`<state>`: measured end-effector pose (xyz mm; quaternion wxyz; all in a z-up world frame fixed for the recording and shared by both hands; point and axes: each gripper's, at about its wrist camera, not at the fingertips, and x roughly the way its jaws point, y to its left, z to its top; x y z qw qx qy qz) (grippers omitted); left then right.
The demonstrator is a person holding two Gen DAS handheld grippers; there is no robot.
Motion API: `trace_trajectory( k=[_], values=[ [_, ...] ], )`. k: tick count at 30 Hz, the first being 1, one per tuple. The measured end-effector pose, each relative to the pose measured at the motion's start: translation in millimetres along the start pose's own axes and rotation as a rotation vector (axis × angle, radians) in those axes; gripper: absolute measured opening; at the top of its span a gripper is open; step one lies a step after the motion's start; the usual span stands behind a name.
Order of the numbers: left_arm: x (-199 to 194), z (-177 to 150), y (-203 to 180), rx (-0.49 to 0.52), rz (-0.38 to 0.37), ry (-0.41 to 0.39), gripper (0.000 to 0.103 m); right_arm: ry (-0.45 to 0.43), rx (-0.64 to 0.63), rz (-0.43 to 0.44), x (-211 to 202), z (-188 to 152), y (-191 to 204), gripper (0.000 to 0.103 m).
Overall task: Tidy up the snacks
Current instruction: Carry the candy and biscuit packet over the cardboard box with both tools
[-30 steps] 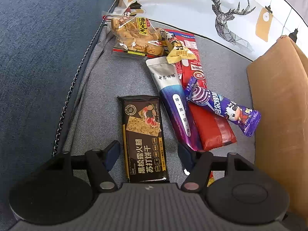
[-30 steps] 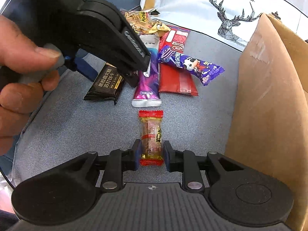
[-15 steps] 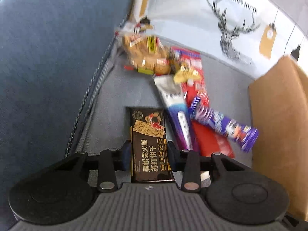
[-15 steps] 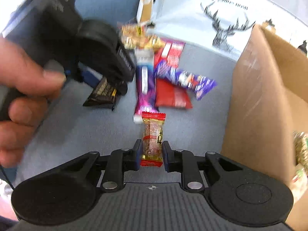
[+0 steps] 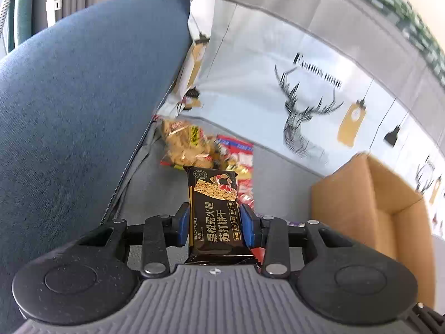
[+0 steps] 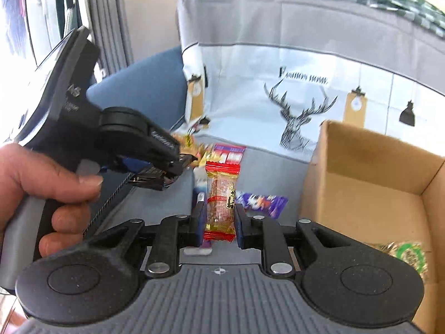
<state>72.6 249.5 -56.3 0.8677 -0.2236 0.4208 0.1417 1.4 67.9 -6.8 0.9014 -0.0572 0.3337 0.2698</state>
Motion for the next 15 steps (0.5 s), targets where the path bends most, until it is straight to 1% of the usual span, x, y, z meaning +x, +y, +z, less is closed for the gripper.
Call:
trace_trajectory(
  k=[2,8,15],
  values=[
    [-9.7,1.2,-2.9,-0.018,-0.017,-0.025,0.041,-0.013,0.01,-0.002,-3.9,2.5,-6.7,0.022],
    [-34.9,2.6,-23.6,-0.006,-0.053,-0.122,0.041,-0.07,0.023,-0.031,-19.0,5.7,-26.2,0.022],
    [-50.4,-6.2,-63.3,0.054,-0.108,-0.207,0.041,-0.163,0.03,-0.081,-44.7,7.4,-52.9,0.022]
  ],
)
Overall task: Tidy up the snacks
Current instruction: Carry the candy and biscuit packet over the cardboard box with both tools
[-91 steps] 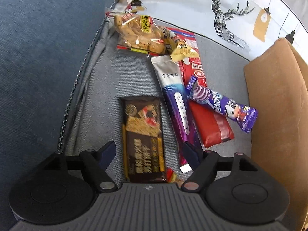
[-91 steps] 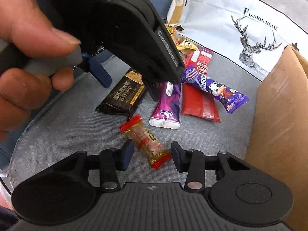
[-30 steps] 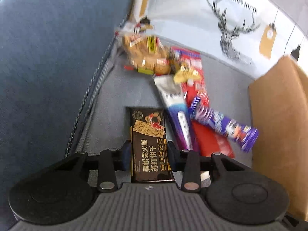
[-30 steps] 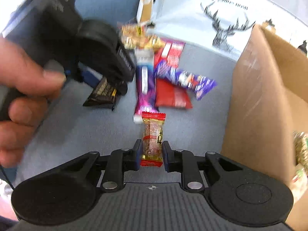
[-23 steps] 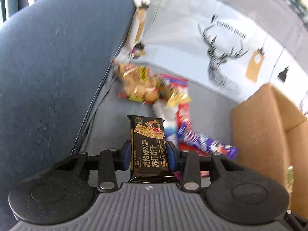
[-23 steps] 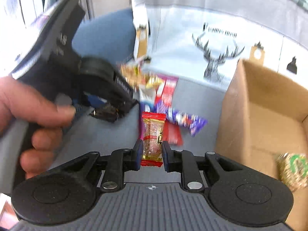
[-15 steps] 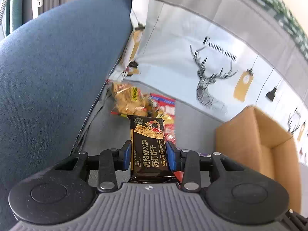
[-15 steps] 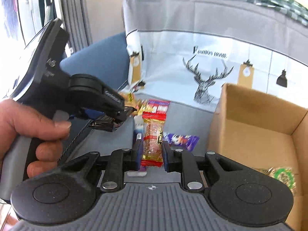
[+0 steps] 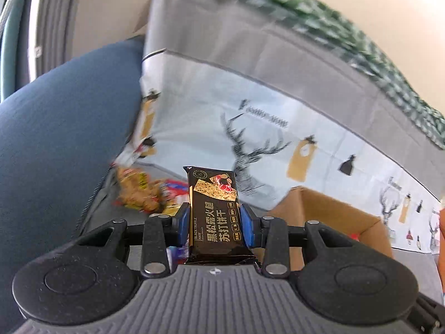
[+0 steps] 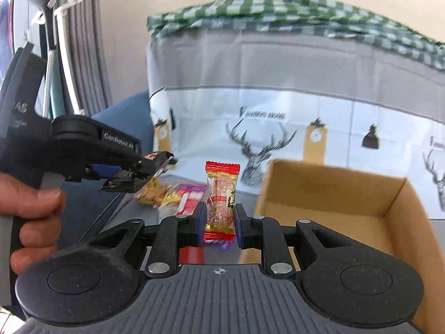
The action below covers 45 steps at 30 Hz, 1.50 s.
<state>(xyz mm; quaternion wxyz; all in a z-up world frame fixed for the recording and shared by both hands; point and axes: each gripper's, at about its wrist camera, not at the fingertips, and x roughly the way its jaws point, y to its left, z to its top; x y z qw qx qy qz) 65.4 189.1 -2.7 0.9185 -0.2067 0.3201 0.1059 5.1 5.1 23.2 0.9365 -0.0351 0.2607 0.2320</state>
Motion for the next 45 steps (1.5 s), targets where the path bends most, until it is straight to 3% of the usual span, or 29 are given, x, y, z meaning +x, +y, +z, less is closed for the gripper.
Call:
trace_trajectory(
  k=[14,23,38,45],
  values=[
    [-12.1,-31.7,-81.3,0.094,-0.173,-0.063,0.041,-0.077,0.07,-0.171,-14.7,5.8,-83.3,0.022],
    [-19.5,-46.9,-104.5,0.147,-0.257,-0.083,0.041,-0.084,0.138,-0.253,-18.7,6.2,-124.9,0.022],
    [-18.7,-51.0,-117.8,0.142,-0.315,-0.078,0.041,-0.126,0.154,-0.305,-26.2,8.4,-135.6,0.022],
    [-16.3,-60.7,-134.4,0.188,-0.35,-0.075,0.041,-0.144,0.13,-0.343,-30.0,7.6,-136.8,0.022]
  ],
)
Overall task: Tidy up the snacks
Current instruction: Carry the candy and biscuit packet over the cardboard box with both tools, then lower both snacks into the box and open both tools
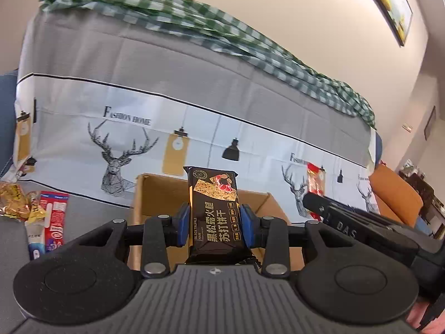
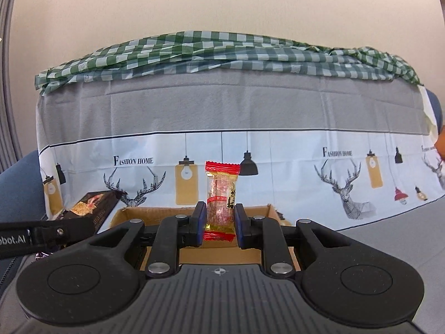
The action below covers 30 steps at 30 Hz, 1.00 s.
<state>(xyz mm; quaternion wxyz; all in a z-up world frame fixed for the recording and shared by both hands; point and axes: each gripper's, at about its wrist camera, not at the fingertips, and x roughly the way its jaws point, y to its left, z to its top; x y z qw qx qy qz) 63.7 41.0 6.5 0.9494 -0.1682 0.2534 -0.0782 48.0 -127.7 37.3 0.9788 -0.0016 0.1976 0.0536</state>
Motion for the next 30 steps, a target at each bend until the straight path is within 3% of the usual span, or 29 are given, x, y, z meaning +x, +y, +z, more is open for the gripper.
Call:
trace_trajectory(
  k=[11,30],
  values=[
    [3.6,-9.1,-18.3,0.048,-0.06,-0.002,0.041,-0.019,-0.001,-0.014,-2.9,1.6,-2.4,0.022],
    [3.8,-9.2,-21.3,0.058,-0.092,-0.002,0.041,-0.051,-0.011,-0.019,-7.8,0.4,0.2,0.022]
  ],
)
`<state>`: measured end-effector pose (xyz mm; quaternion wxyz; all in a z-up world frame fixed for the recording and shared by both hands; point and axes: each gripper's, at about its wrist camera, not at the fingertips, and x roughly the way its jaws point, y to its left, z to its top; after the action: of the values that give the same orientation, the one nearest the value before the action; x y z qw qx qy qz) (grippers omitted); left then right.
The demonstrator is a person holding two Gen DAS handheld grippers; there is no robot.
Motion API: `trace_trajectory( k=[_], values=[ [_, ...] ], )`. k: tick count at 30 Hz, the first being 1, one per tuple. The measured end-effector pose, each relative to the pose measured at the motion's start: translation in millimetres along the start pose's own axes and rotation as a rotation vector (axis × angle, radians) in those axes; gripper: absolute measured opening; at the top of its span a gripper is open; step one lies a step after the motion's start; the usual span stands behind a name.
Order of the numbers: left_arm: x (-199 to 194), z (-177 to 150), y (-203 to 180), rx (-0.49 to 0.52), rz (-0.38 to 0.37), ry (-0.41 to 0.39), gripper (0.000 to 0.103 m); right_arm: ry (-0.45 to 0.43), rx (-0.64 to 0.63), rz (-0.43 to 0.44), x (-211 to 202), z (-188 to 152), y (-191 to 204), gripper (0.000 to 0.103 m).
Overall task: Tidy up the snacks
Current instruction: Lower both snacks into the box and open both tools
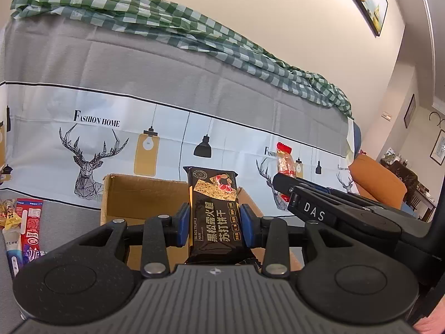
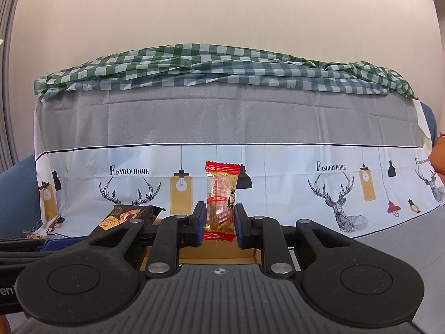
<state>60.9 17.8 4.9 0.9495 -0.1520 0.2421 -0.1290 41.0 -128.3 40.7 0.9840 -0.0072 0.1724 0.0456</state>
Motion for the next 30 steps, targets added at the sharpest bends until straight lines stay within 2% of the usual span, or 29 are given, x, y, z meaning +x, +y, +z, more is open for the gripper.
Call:
trace_trajectory(
  k=[5,7,9,11,18,25,30],
  values=[
    [-2.3,-0.5,-0.4,0.002,-0.023,-0.008,0.041,0.004,-0.001,0.001,0.2,-0.3,0.0,0.023],
    [-4.8,0.6,0.3,0.005,-0.017,-0.023,0.049,0.002,0.004,-0.006,0.6,0.8,-1.8,0.032],
    [-7.0,2.0,3.7,-0.007,-0.025,-0.035,0.057,-0.007,0.016,-0.027,-0.3,1.8,-3.9,0.053],
    [-8.4,3.3,4.9,-0.012,-0.026,-0.04,0.058,-0.007,0.025,-0.039,-0.4,2.2,-5.1,0.06],
    [-10.7,5.3,8.1,-0.008,-0.006,-0.04,0.056,0.002,0.03,-0.037,2.8,1.6,-0.2,0.061],
    [-12.6,9.4,22.8,-0.051,0.012,-0.024,0.044,0.006,0.027,-0.032,8.0,-0.5,13.6,0.061],
    [-16.9,12.9,34.5,-0.079,0.027,-0.018,0.039,0.007,0.024,-0.025,10.4,-2.1,28.3,0.061]
  ],
)
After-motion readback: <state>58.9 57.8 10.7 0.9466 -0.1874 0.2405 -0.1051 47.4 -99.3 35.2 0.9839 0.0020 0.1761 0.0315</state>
